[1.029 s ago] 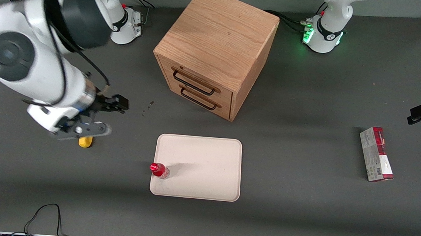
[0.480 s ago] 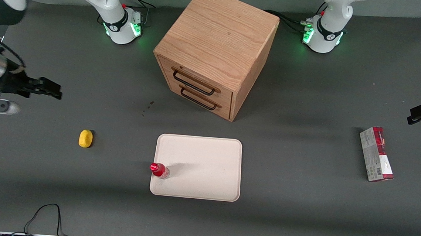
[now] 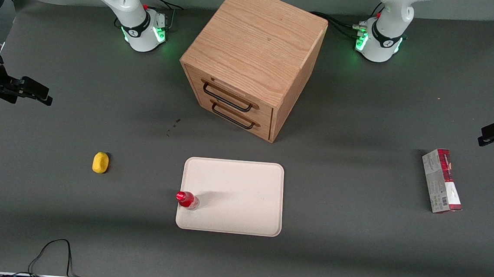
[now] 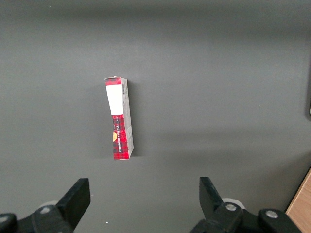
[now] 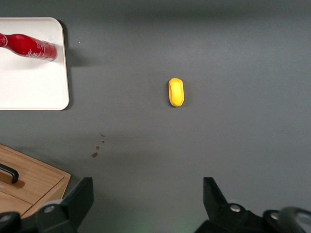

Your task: Place coke bottle on tray

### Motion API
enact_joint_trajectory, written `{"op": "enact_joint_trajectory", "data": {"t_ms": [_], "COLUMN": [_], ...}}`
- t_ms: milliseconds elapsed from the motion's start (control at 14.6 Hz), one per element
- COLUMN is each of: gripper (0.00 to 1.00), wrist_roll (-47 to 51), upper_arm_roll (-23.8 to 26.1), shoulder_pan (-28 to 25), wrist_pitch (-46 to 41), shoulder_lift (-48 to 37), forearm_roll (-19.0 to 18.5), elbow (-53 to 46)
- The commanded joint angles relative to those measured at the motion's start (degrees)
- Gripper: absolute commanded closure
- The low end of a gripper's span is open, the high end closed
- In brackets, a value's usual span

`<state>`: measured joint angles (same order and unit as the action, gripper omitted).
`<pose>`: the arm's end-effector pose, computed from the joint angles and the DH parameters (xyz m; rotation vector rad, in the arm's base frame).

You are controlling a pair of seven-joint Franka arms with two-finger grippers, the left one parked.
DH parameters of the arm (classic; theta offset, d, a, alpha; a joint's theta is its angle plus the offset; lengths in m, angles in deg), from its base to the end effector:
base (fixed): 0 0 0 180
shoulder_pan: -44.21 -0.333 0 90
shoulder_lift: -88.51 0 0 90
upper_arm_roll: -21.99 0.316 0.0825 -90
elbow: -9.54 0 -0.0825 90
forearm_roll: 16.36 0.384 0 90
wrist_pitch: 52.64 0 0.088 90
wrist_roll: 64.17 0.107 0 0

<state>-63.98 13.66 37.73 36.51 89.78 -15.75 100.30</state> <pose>0.5584 -0.0160 0.6048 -3.1320 0.0560 0.0782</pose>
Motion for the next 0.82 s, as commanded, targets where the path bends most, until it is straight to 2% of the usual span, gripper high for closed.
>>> {"op": "enact_joint_trajectory", "data": {"t_ms": [0,754], "gripper": [0.0,0.0], "wrist_roll": [-3.18,-2.48], "upper_arm_roll": [-0.72,-1.61], "shoulder_pan": [0.33,-0.37], "wrist_pitch": [-0.11,-1.7], "shoulder_lift": [-1.62,-1.44], "forearm_roll": [-0.7,-1.23], "elbow": [1.36,0.3]}}
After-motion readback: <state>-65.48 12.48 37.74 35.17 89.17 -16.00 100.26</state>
